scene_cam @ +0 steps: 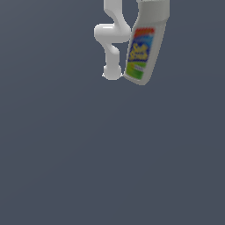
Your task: Pick up the object and move it to a goal position.
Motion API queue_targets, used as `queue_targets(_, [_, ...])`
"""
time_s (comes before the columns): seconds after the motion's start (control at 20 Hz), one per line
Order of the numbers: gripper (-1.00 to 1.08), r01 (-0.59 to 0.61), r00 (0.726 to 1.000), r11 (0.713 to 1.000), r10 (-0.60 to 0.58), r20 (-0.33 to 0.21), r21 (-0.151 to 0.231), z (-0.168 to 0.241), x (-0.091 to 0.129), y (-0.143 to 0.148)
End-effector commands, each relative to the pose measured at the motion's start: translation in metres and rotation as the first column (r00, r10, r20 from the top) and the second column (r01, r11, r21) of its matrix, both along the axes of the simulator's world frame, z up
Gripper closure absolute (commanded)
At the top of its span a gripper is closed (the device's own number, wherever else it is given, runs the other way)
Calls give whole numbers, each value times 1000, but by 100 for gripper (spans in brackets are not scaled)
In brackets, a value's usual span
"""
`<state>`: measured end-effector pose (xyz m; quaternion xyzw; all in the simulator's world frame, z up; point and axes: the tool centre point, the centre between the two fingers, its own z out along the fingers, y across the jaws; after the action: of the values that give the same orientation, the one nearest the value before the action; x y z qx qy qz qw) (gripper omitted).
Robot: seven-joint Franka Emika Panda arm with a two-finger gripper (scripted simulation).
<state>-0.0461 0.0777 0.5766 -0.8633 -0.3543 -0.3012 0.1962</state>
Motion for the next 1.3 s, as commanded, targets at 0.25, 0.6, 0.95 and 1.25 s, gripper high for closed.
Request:
queue_targets(0.25, [108,-27,999,1000,26,30,11,16,-5,-4])
queue_targets(0.6, [108,-24,1000,1000,24,14,10,8,-3,-3])
queue_targets(0.95, [108,-24,1000,1000,24,14,11,16,7,9])
queue_targets(1.25, [108,-24,1000,1000,24,15,12,31,25,30])
